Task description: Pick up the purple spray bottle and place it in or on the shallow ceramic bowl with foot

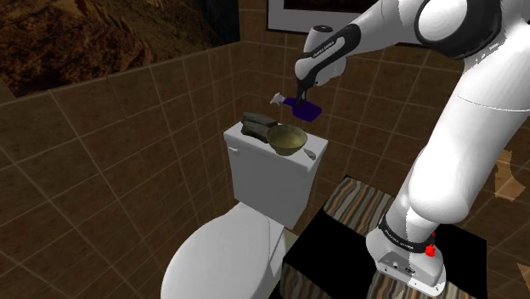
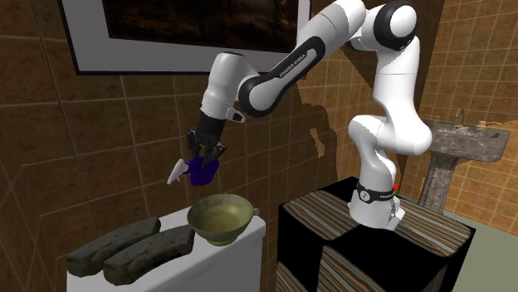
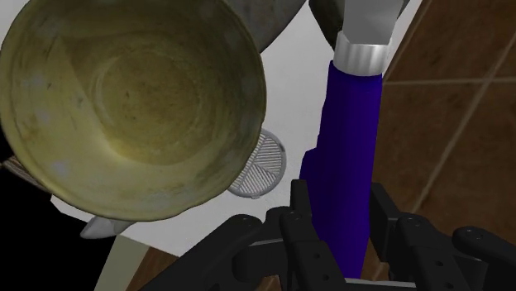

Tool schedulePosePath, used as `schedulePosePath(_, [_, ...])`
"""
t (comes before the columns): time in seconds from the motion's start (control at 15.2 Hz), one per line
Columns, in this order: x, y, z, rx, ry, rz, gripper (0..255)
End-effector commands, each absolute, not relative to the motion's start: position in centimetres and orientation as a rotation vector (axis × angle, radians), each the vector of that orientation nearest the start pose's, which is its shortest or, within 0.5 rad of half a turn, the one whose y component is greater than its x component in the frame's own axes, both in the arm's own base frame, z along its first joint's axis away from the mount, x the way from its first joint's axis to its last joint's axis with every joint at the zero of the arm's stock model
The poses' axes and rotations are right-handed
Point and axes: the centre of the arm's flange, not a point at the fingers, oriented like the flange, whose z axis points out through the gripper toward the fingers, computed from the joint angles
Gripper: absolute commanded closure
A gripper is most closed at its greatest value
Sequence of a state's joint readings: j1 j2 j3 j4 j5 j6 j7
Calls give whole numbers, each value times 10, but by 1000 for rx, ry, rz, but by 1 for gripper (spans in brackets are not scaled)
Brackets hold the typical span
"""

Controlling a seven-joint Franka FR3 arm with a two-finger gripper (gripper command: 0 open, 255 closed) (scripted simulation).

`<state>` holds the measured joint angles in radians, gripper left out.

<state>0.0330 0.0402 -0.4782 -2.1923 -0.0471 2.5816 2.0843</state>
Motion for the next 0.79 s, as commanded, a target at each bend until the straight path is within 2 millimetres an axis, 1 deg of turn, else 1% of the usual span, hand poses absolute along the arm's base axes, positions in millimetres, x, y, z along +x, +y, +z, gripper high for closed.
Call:
schedulePosePath(0.0, [513, -242, 417, -924, 2738, -405, 255])
schedulePosePath(0.73, [513, -242, 474, -924, 2738, -405, 255])
